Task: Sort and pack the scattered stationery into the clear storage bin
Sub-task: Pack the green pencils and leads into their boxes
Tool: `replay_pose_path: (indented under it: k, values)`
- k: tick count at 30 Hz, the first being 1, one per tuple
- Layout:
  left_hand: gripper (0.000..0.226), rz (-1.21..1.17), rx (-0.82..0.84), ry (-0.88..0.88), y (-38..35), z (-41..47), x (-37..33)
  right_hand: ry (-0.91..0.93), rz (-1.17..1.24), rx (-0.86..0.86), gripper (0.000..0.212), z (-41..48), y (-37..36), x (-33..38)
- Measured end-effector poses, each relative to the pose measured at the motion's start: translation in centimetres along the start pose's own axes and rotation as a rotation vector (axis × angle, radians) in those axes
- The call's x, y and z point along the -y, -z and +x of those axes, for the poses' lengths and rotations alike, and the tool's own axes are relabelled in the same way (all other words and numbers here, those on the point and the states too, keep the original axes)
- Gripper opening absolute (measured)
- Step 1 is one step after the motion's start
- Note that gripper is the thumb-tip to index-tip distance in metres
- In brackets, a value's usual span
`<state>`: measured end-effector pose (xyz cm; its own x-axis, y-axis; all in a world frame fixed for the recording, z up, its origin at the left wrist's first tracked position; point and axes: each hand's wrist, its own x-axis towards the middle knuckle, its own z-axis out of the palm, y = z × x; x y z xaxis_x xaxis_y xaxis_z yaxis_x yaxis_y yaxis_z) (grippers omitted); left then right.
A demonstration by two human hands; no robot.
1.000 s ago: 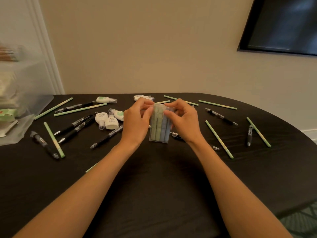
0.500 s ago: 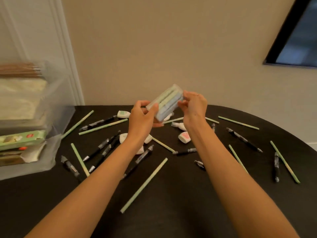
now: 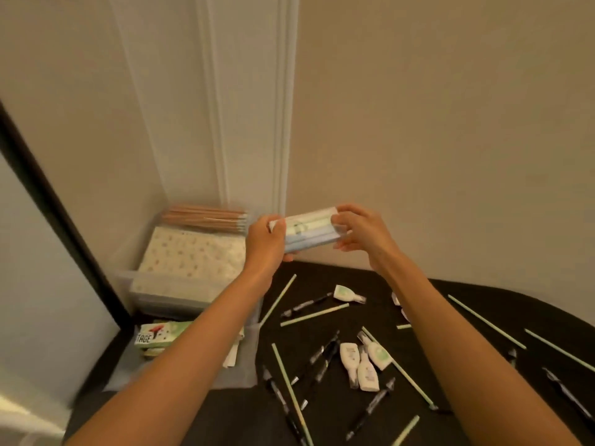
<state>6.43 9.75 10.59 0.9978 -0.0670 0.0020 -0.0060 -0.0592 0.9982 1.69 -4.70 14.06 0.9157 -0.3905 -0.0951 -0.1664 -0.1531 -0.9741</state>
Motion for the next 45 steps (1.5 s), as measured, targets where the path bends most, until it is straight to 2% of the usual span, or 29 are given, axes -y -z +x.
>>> replay_pose_path:
  k: [4,7,9,12,19,21,25,28,30,32,37,39,42,45]
  values:
    - [0.024,0.197,-0.011,0.03,6.2,3.9,0.3,-0.061,-0.053,0.258,0.026,2.5,-5.3,1.6]
    - [0.02,0.307,0.046,0.106,9.6,7.0,1.6,-0.081,-0.209,0.384,0.026,5.3,-9.6,0.6]
    - [0.02,0.352,0.14,0.137,10.2,7.4,2.6,0.001,-0.398,0.4,0.022,5.6,-10.2,-0.2]
    - [0.026,0.487,0.25,0.173,11.2,9.2,4.3,0.09,-0.575,0.449,0.027,7.4,-12.4,-2.0]
    - [0.018,0.748,0.519,0.3,11.9,11.0,8.3,0.274,-1.037,0.525,0.023,8.9,-15.0,-6.3]
    - [0.023,0.817,0.516,0.284,11.9,11.3,9.2,0.267,-1.132,0.54,0.022,9.0,-15.3,-6.6]
    - [0.01,1.038,0.392,0.111,11.3,11.1,9.6,0.253,-1.226,0.497,0.022,8.9,-16.3,-7.1]
    - [0.018,1.146,0.379,0.098,10.9,10.7,9.6,0.21,-1.291,0.536,0.024,8.6,-16.4,-7.4]
    - [0.021,1.198,0.411,0.121,10.8,10.3,9.5,0.216,-1.242,0.567,0.017,8.2,-16.2,-7.3]
    - [0.023,1.227,0.401,0.071,10.3,9.4,8.8,0.25,-1.079,0.518,0.022,7.5,-15.5,-7.3]
    - [0.03,1.044,0.239,-0.259,7.9,5.3,5.2,0.218,-0.511,0.213,0.039,4.6,-12.2,-7.4]
    - [0.023,0.954,0.22,-0.295,7.1,3.3,3.4,0.127,-0.37,0.019,0.04,3.2,-11.0,-7.8]
    - [0.015,1.054,0.334,-0.235,6.7,0.9,2.5,-0.046,-0.323,-0.153,0.038,1.5,-9.9,-9.3]
    - [0.021,1.332,0.528,-0.136,7.2,-1.3,4.3,-0.214,-0.348,-0.045,0.038,-0.5,-9.8,-11.5]
